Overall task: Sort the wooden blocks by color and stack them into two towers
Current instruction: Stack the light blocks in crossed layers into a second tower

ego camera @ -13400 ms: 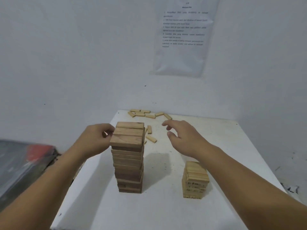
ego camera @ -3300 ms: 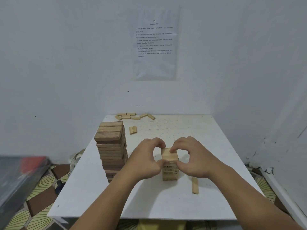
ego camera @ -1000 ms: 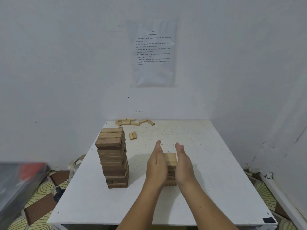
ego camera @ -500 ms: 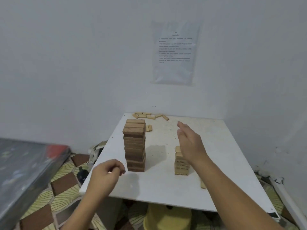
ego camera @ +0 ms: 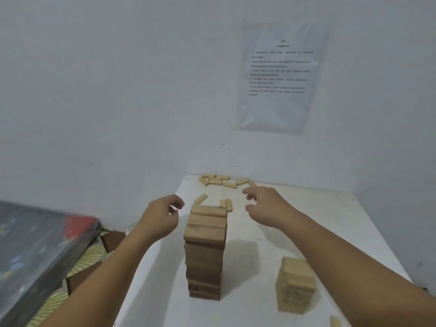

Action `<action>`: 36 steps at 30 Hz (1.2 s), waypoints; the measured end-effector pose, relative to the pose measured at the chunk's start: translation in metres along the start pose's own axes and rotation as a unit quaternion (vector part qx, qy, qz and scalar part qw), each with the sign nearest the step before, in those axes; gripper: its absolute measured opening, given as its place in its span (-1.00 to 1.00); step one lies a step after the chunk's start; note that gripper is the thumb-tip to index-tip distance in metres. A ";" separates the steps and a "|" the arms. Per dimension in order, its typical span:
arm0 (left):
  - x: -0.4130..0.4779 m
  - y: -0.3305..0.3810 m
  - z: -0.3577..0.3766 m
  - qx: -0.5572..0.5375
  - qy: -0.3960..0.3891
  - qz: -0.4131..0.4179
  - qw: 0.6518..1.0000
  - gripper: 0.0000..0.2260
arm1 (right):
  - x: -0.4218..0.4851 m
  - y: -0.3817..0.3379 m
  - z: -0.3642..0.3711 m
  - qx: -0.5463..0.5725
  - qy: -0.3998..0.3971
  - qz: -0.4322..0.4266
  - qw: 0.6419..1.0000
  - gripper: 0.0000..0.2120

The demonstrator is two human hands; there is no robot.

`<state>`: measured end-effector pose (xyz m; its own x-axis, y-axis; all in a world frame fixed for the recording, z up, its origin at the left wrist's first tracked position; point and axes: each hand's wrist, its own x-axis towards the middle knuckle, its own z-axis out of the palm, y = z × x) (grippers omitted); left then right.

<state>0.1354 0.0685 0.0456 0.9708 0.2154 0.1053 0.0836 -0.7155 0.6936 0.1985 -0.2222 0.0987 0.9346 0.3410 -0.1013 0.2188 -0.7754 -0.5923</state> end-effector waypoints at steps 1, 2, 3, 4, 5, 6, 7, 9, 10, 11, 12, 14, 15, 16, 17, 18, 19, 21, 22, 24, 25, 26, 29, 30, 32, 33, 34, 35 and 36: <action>0.014 -0.007 0.005 0.025 -0.024 0.018 0.999 -0.74 | 0.015 0.003 0.001 -0.018 -0.021 -0.004 1.000 -0.48; 0.027 -0.013 0.010 0.049 -0.050 0.034 0.997 -0.73 | 0.031 0.005 0.003 -0.036 -0.046 -0.008 0.998 -0.46; 0.041 -0.017 0.015 0.070 -0.076 0.046 0.994 -0.69 | 0.045 0.007 0.005 -0.058 -0.072 -0.014 0.996 -0.44; 0.054 -0.021 0.020 0.087 -0.099 0.055 0.990 -0.65 | 0.060 0.008 0.008 -0.085 -0.096 -0.021 0.992 -0.42; 0.068 -0.023 0.025 0.104 -0.117 0.063 0.986 -0.60 | 0.074 0.009 0.012 -0.115 -0.115 -0.030 0.986 -0.40; 0.081 -0.024 0.030 0.126 -0.133 0.071 0.980 -0.56 | 0.087 0.010 0.017 -0.145 -0.129 -0.039 0.980 -0.39; 0.093 -0.025 0.035 0.155 -0.147 0.083 0.973 -0.53 | 0.099 0.010 0.022 -0.173 -0.139 -0.048 0.974 -0.39; 0.114 -0.027 0.046 0.206 -0.174 0.100 0.958 -0.46 | 0.118 0.011 0.035 -0.220 -0.153 -0.066 0.961 -0.41; 0.122 -0.027 0.051 0.221 -0.184 0.107 0.952 -0.43 | 0.126 0.012 0.042 -0.241 -0.159 -0.074 0.955 -0.41; 0.130 -0.027 0.055 0.230 -0.191 0.111 0.948 -0.41 | 0.132 0.013 0.048 -0.257 -0.164 -0.081 0.949 -0.42; 0.136 -0.027 0.059 0.232 -0.194 0.110 0.947 -0.41 | 0.137 0.015 0.054 -0.269 -0.166 -0.087 0.945 -0.44; 0.145 -0.026 0.065 0.233 -0.194 0.114 0.946 -0.50 | 0.144 0.018 0.062 -0.284 -0.162 -0.097 0.940 -0.53; 0.148 -0.023 0.068 0.233 -0.194 0.122 0.945 -0.58 | 0.147 0.020 0.064 -0.286 -0.157 -0.101 0.940 -0.58; 0.149 -0.021 0.072 0.231 -0.192 0.132 0.945 -0.66 | 0.149 0.022 0.065 -0.283 -0.150 -0.105 0.941 -0.63; 0.149 -0.019 0.076 0.225 -0.188 0.143 0.945 -0.73 | 0.151 0.024 0.065 -0.279 -0.144 -0.106 0.943 -0.66; 0.147 -0.016 0.080 0.215 -0.183 0.155 0.947 -0.79 | 0.152 0.026 0.065 -0.273 -0.140 -0.108 0.945 -0.68; 0.145 -0.013 0.083 0.207 -0.182 0.167 0.947 -0.81 | 0.153 0.027 0.065 -0.265 -0.139 -0.108 0.948 -0.67; 0.141 -0.009 0.090 0.194 -0.185 0.181 0.946 -0.82 | 0.153 0.029 0.065 -0.246 -0.141 -0.107 0.953 -0.62; 0.140 -0.007 0.092 0.188 -0.187 0.182 0.947 -0.82 | 0.153 0.029 0.065 -0.236 -0.141 -0.108 0.955 -0.62; 0.139 -0.004 0.095 0.178 -0.188 0.188 0.948 -0.80 | 0.154 0.031 0.068 -0.213 -0.138 -0.107 0.961 -0.75; 0.139 -0.004 0.096 0.173 -0.187 0.190 0.948 -0.81 | 0.155 0.032 0.071 -0.205 -0.135 -0.105 0.964 -0.79; 0.139 -0.004 0.096 0.169 -0.188 0.189 0.949 -0.83 | 0.154 0.034 0.072 -0.199 -0.132 -0.103 0.965 -0.80; 0.140 -0.009 0.097 0.160 -0.189 0.184 0.951 -0.87 | 0.152 0.036 0.072 -0.220 -0.132 -0.113 0.960 -0.79; 0.141 -0.011 0.098 0.158 -0.182 0.179 0.954 -0.89 | 0.151 0.036 0.071 -0.233 -0.134 -0.115 0.956 -0.78; 0.140 -0.014 0.100 0.156 -0.169 0.169 0.958 -0.88 | 0.148 0.037 0.067 -0.247 -0.135 -0.108 0.953 -0.74; 0.139 -0.014 0.101 0.153 -0.166 0.165 0.960 -0.84 | 0.146 0.038 0.064 -0.246 -0.134 -0.097 0.955 -0.74; 0.137 -0.013 0.100 0.152 -0.166 0.159 0.961 -0.80 | 0.142 0.038 0.061 -0.247 -0.130 -0.087 0.956 -0.73; 0.135 -0.011 0.098 0.154 -0.168 0.154 0.961 -0.76 | 0.138 0.038 0.058 -0.247 -0.126 -0.077 0.958 -0.72; 0.132 -0.008 0.093 0.157 -0.171 0.145 0.962 -0.71 | 0.133 0.038 0.052 -0.244 -0.120 -0.068 0.960 -0.72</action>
<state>0.2836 0.0411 -0.0127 0.9761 -0.2167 -0.0160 -0.1907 -0.8897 0.4149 0.3164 -0.1786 0.0209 0.8092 0.5245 -0.2646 0.4950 -0.8514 -0.1737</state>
